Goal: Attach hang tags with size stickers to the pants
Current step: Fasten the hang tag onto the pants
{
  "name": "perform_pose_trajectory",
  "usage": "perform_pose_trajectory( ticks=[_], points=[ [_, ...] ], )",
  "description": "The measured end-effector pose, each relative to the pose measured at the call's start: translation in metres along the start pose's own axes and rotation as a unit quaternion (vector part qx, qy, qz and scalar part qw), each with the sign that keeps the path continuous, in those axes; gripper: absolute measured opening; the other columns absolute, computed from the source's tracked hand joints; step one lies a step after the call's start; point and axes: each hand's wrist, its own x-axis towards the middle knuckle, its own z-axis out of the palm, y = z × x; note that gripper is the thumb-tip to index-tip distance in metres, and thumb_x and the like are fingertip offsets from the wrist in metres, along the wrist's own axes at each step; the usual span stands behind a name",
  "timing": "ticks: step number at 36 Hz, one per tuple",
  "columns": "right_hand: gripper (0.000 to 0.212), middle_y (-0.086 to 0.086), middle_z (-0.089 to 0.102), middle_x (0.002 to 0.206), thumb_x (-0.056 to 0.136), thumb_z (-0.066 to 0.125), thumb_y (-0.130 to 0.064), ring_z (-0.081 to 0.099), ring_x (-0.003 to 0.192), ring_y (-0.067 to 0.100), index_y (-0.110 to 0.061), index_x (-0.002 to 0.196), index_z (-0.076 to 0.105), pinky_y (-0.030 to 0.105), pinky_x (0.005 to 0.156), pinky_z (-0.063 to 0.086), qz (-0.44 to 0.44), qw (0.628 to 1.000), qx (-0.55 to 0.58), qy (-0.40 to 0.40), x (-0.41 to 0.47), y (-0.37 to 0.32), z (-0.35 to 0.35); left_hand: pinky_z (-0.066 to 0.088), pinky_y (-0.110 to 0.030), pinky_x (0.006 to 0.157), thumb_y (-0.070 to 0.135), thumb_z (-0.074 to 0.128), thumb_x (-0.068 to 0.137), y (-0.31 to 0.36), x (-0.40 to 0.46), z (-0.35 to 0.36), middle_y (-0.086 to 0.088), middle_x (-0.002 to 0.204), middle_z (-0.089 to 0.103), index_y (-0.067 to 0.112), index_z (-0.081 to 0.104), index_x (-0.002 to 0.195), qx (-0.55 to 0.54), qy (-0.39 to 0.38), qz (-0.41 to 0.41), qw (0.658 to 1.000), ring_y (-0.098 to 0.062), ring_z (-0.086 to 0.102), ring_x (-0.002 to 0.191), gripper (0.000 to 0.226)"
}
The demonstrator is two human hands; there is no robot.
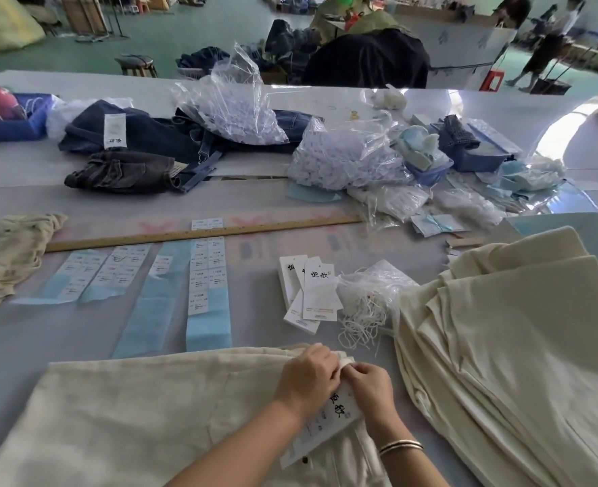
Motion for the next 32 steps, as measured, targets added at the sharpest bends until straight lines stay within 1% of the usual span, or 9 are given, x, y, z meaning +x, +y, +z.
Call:
perform_pose_trajectory(
  ticks=[1,3,5,10,16,21,25,29,32],
  points=[
    [0.021,0.006,0.058,0.056,0.079,0.064,-0.012,0.047,0.059,0.017,-0.005,0.059,0.065,0.031,0.056,0.037,0.007,0.999,0.050,0.001,-0.003,0.002,0.001,0.050,-0.023,0.053,0.021,0.074,0.073,0.001,-0.002,0.001,0.003,0.071,0.061,0.017,0.061,0.067,0.005,0.012,0.012,1.000,-0.015,0.061,0.069,0.016],
    [0.018,0.008,0.062,0.059,0.080,0.066,-0.010,0.050,0.059,0.017,-0.003,0.064,0.069,0.033,0.056,0.039,0.007,0.994,0.109,0.004,-0.008,0.007,0.001,0.053,-0.026,0.069,0.021,0.068,0.080,0.000,-0.004,0.004,0.001,0.078,0.066,0.015,0.064,0.073,-0.060,0.022,-0.010,0.998,-0.016,0.062,0.080,0.010],
    [0.014,0.008,0.066,0.061,0.080,0.069,-0.010,0.053,0.058,0.016,-0.005,0.067,0.071,0.032,0.056,0.042,0.001,0.990,0.144,0.005,-0.012,0.009,0.002,0.049,-0.028,0.084,0.023,0.058,0.090,-0.002,-0.004,0.002,0.000,0.091,0.068,0.014,0.066,0.086,-0.168,-0.004,-0.094,0.981,-0.015,0.060,0.092,0.013],
    [0.016,0.005,0.066,0.060,0.078,0.068,-0.006,0.054,0.057,0.019,-0.010,0.063,0.070,0.034,0.058,0.043,-0.023,0.990,0.137,-0.013,-0.013,0.006,0.008,0.044,-0.019,0.079,0.023,0.056,0.091,-0.010,0.004,0.001,0.003,0.102,0.068,0.018,0.060,0.105,-0.262,-0.054,-0.248,0.931,-0.012,0.061,0.095,0.015],
    [0.017,0.000,0.066,0.060,0.079,0.068,-0.008,0.054,0.058,0.014,-0.015,0.064,0.070,0.033,0.060,0.043,-0.053,0.993,0.107,-0.015,-0.013,0.005,0.010,0.049,-0.025,0.086,0.022,0.058,0.092,-0.018,0.007,0.001,0.003,0.096,0.069,0.022,0.070,0.100,-0.323,-0.107,-0.271,0.901,-0.013,0.063,0.093,0.015],
    [0.017,0.000,0.066,0.060,0.081,0.067,-0.008,0.056,0.058,0.014,-0.016,0.066,0.068,0.031,0.059,0.044,-0.056,0.994,0.091,-0.028,-0.013,0.002,0.006,0.045,-0.017,0.076,0.028,0.067,0.086,-0.017,0.007,0.007,0.009,0.088,0.067,0.020,0.073,0.088,-0.337,-0.073,-0.306,0.888,-0.008,0.060,0.083,0.011],
    [0.009,0.000,0.065,0.063,0.084,0.067,-0.016,0.051,0.053,0.010,-0.016,0.075,0.071,0.024,0.050,0.041,-0.029,0.996,0.047,-0.077,-0.006,0.003,-0.014,0.048,-0.023,0.077,0.029,0.062,0.089,-0.011,0.008,0.009,0.008,0.080,0.070,0.023,0.067,0.078,-0.325,-0.038,-0.319,0.889,-0.010,0.063,0.080,0.013],
    [0.012,0.003,0.069,0.066,0.088,0.060,-0.006,0.042,0.041,0.007,-0.013,0.091,0.070,0.019,0.043,0.037,0.012,0.990,0.027,-0.140,0.005,0.006,-0.049,0.050,-0.026,0.073,0.026,0.056,0.094,-0.011,0.006,0.009,0.010,0.077,0.071,0.023,0.062,0.080,-0.349,-0.026,-0.327,0.878,-0.007,0.063,0.073,0.016],
    [0.025,0.003,0.070,0.067,0.085,0.054,0.009,0.048,0.043,0.007,-0.009,0.096,0.068,0.017,0.047,0.044,0.022,0.987,0.057,-0.146,0.011,0.009,-0.067,0.046,-0.024,0.066,0.025,0.055,0.095,-0.009,0.007,0.008,0.011,0.076,0.068,0.023,0.060,0.078,-0.365,-0.032,-0.313,0.876,-0.004,0.056,0.063,0.017]
  ],
)
